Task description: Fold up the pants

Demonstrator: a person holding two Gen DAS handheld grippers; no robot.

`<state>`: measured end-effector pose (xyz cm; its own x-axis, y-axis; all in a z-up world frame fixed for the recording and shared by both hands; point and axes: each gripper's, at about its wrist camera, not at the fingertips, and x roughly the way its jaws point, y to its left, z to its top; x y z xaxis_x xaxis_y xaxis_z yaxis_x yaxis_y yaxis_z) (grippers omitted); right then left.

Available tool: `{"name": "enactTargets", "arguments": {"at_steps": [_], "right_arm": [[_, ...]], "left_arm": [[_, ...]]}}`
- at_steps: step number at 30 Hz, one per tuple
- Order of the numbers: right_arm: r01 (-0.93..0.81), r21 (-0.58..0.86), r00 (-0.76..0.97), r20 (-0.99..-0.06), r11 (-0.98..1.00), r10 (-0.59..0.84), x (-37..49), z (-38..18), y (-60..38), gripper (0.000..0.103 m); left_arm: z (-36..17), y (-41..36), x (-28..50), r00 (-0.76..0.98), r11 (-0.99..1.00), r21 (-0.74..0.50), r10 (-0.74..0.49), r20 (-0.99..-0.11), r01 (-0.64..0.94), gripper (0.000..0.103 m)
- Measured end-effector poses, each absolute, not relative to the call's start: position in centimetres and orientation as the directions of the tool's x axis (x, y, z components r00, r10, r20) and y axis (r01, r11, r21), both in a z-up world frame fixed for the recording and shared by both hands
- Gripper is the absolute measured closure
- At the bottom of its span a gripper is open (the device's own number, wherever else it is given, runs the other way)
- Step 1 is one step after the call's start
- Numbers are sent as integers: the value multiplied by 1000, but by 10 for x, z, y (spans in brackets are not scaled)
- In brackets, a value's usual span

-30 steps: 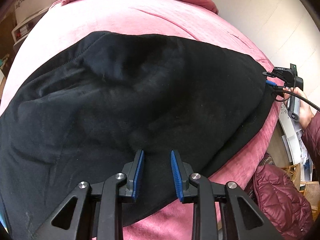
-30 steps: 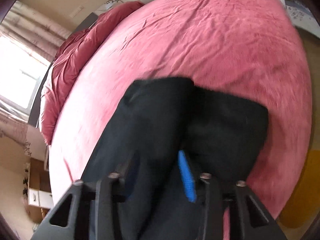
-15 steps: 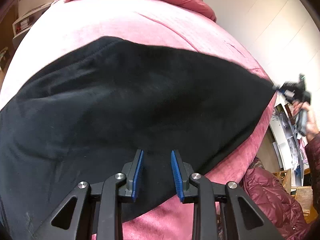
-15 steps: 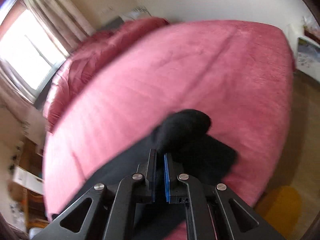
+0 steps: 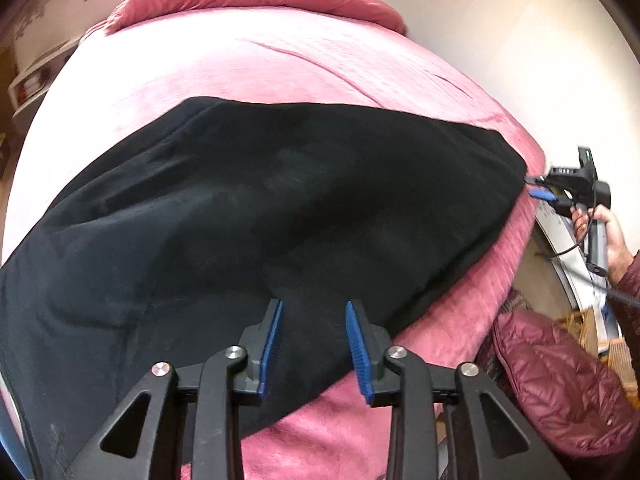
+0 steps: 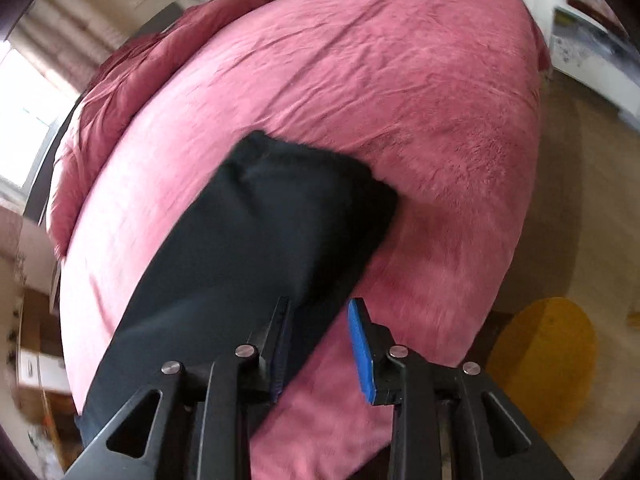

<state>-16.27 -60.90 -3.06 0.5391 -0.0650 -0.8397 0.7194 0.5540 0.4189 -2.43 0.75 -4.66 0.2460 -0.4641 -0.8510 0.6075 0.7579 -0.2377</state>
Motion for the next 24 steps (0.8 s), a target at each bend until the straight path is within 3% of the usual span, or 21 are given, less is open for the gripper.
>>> {"name": "enactTargets", "arguments": {"at_steps": [4,8,15,18,19,20,24], "right_arm": [[549,542,587,-792,636,169,-149,-36,-544,72],[481,616,572,-760,624,309,-134,-57,-493,72],[495,629,560,-758,599,334,-120,-82,-469,73],[497,612,550,-771,615,321,-117,-86,-467,80],[499,605,550,-774,620,313,-117,-85,-467,83],[498,596,550,-779,630,302,-118,-82,-468,93],[469,554,554,-791,688,259,-113,-67,-459,96]], "left_arm": [[-47,-4,-41,241,707,-204,-475,-846,677,66],[-55,-19,-53,223,657,-172,-472,-853,734,59],[-76,-31,-55,218,651,-138,-435,-873,747,59],[-81,-29,-49,214,655,-161,-454,-865,738,60],[-83,-29,-47,207,658,-177,-463,-862,732,63],[-81,-26,-44,205,664,-192,-471,-858,722,69],[-80,-14,-33,179,669,-257,-510,-841,698,89]]}}
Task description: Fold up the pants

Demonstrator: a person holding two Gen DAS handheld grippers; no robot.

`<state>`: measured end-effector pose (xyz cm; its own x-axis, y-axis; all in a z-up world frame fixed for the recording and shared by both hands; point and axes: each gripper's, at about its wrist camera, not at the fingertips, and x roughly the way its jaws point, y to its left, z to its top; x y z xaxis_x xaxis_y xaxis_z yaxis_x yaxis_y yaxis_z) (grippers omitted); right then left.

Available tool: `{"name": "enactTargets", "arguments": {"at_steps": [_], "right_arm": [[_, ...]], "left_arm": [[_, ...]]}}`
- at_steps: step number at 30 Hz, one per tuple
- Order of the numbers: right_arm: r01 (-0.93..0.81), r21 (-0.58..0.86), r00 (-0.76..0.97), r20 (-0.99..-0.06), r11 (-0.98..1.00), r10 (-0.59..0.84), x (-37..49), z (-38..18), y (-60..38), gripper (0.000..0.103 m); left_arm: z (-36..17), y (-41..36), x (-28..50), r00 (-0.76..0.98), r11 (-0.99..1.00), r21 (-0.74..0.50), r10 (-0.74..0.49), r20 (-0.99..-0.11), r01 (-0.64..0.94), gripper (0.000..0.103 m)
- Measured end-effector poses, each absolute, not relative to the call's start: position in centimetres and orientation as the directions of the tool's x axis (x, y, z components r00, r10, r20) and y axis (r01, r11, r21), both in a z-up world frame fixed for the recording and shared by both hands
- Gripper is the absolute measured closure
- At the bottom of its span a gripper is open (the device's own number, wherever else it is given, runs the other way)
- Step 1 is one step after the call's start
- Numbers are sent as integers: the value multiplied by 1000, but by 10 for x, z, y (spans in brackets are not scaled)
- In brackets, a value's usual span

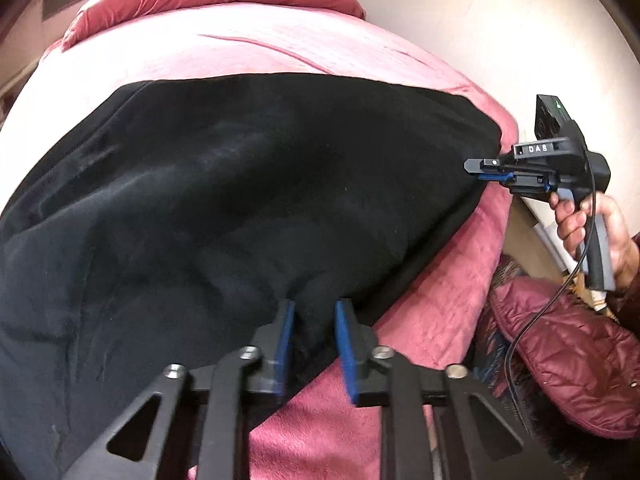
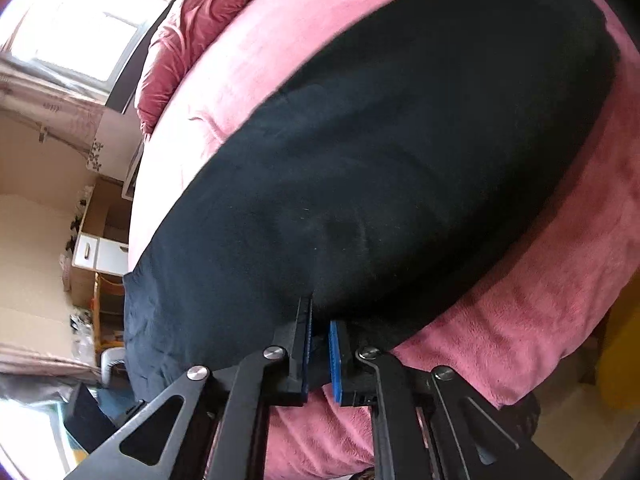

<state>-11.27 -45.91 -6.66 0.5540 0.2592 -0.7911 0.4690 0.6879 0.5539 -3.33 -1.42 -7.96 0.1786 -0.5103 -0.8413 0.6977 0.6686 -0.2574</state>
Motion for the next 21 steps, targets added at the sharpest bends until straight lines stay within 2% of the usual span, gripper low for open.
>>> {"name": "enactTargets", "arguments": {"at_steps": [4,8,14,17,19,21], "right_arm": [[432,536,575,-783,725,236,-115,-45,-453,97],[406,523,581,-781,749,230,-127,-31,-449,97],[453,499,515,-823,739,240,-125,-64,-450,97],[457,516,508,-820,724,264,-122,-72,-452,93],[452,545,526,-802,706,282,-127,-69,-459,89],[469,530,545,-803,707,241,-136,-61,-473,83]], "left_arm": [[-76,-3,-37,162,654,-294,-543,-824,697,97],[-68,10,-47,144,634,-328,-575,-805,701,98],[-77,21,-49,113,659,-361,-562,-819,660,98],[-68,25,-45,135,665,-376,-584,-800,645,94],[-62,27,-40,169,684,-369,-584,-794,629,83],[-60,30,-33,197,708,-366,-578,-792,604,83]]}}
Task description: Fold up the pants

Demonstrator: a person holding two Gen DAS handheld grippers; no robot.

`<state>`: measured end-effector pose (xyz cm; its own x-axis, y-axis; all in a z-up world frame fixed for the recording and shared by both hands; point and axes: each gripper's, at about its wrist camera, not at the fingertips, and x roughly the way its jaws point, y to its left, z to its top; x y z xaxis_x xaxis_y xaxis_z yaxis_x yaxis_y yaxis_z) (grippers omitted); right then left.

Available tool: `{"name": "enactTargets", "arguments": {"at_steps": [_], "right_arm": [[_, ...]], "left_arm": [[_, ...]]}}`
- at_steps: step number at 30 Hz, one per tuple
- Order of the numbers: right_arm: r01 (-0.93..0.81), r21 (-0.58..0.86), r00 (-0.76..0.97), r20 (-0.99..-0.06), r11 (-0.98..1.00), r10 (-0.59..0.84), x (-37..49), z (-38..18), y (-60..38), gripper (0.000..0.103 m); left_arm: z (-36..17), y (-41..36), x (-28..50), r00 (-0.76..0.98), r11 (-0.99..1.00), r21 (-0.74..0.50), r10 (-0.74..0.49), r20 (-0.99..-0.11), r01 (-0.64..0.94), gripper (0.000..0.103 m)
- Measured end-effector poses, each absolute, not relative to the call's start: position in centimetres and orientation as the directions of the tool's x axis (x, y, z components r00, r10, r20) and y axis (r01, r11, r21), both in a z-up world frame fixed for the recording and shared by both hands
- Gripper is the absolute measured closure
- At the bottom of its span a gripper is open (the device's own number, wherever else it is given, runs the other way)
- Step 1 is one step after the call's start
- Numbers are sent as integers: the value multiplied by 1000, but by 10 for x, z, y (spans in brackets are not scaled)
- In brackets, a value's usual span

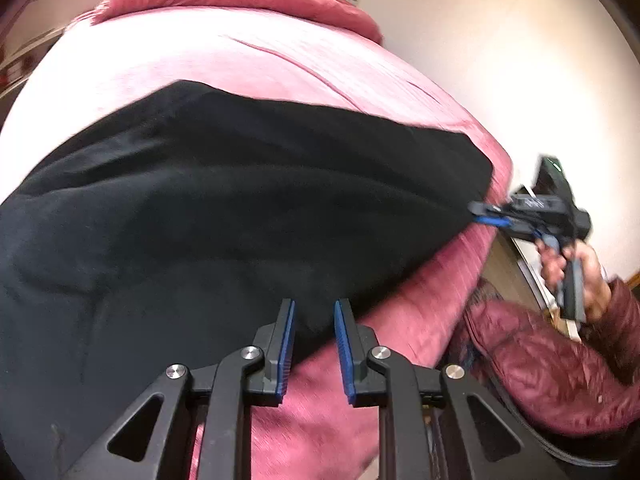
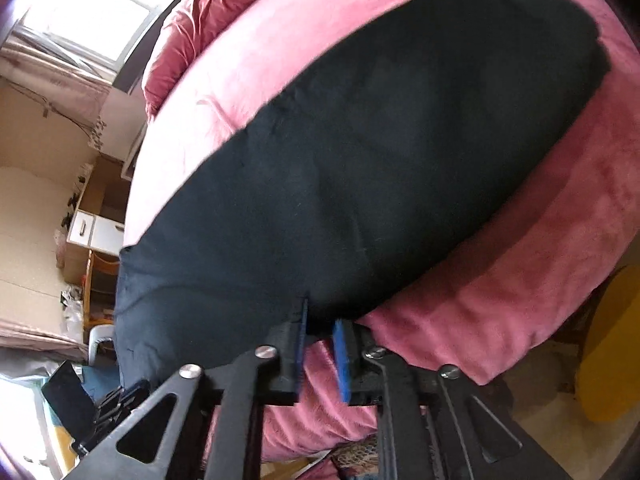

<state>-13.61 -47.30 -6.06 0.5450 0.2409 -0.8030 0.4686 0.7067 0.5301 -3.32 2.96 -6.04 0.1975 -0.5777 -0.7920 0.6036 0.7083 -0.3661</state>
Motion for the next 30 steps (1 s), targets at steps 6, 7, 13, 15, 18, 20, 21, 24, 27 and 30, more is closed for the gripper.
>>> {"name": "enactTargets", "arguments": {"at_steps": [6,7,13,15,18,20,21,24,27,30], "right_arm": [[643,513,613,-790,569,19,-167,-47,-550,83],[668,508,613,-790,544,-15,-169,-47,-562,83],[743,510,611,-782,433,-127,-155,-48,-621,83],[772,472,573,-806,426,-146,-143,-53,-631,83],[780,441,560,-808,445,-181,-136,-52,-642,97],[777,425,563,-800,465,-209,-135,-47,-642,97],[782,411,554,-803,469,-219,-135,-47,-642,98],[808,395,518,-829,437,-210,-140,-61,-650,98],[814,339,478,-852,472,-213,-140,-66,-645,96],[824,284,442,-864,490,-241,-133,-54,-637,68]], "left_arm": [[-69,31,-24,220,751,-361,-549,-806,553,83],[-73,30,-26,209,755,-351,-534,-819,554,83],[-77,27,-30,201,758,-336,-517,-832,558,83],[-78,25,-31,207,764,-333,-512,-834,552,83],[-74,29,-29,226,773,-322,-506,-832,547,83],[-76,30,-28,228,784,-321,-497,-837,531,83],[-77,33,-26,221,787,-329,-497,-839,521,83],[-81,41,-26,201,789,-339,-494,-846,512,83],[-82,42,-29,188,787,-327,-481,-856,523,83],[-73,46,-28,213,788,-327,-492,-844,522,83]]}}
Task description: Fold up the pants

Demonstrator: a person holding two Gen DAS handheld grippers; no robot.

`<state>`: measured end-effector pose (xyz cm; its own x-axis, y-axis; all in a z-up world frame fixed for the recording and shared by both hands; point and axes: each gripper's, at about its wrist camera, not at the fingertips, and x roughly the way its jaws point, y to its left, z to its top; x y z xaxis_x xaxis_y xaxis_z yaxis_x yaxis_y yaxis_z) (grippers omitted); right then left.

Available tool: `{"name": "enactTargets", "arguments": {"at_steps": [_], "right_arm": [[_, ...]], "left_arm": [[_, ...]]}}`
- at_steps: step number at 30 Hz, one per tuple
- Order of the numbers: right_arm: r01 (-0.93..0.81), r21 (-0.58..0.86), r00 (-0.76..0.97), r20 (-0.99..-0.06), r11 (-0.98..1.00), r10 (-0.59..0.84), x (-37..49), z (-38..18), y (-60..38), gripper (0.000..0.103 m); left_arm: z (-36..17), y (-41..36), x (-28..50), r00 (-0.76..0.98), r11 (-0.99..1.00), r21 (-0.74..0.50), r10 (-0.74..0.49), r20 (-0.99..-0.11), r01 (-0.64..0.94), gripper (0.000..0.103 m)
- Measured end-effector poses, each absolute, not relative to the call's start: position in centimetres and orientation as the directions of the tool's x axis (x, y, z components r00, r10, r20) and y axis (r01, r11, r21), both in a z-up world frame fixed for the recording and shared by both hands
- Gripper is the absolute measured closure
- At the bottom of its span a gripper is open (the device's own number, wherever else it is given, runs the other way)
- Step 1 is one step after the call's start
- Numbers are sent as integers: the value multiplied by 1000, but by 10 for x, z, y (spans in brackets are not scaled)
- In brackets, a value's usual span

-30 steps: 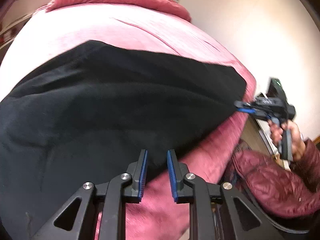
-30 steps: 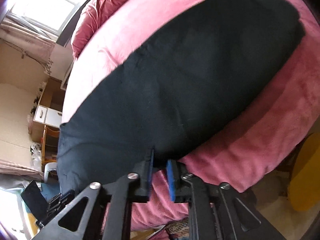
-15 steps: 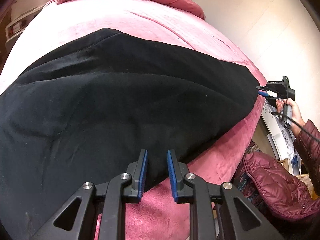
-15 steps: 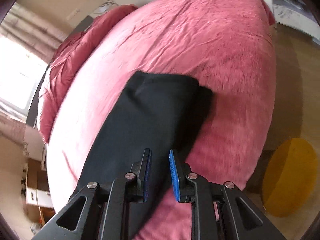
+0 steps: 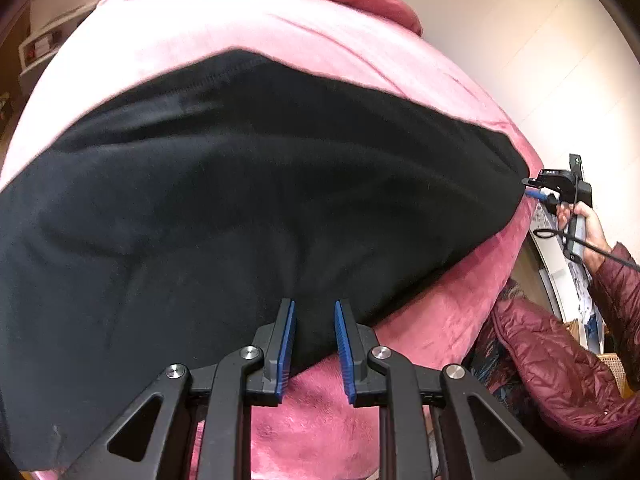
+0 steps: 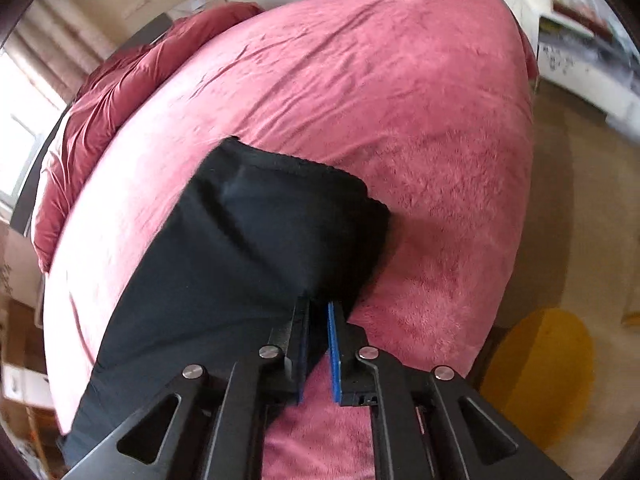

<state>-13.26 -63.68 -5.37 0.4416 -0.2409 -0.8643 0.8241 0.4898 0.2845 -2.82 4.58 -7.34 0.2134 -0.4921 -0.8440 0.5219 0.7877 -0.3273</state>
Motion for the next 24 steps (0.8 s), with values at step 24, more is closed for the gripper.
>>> {"name": "enactTargets", "arguments": {"at_steps": [24], "right_arm": [[-301,370,342,-819,879,462,139,-22,-240,74]], "left_arm": [[-73,94,-19,368,873,-306,-446,-816,380,76]]}}
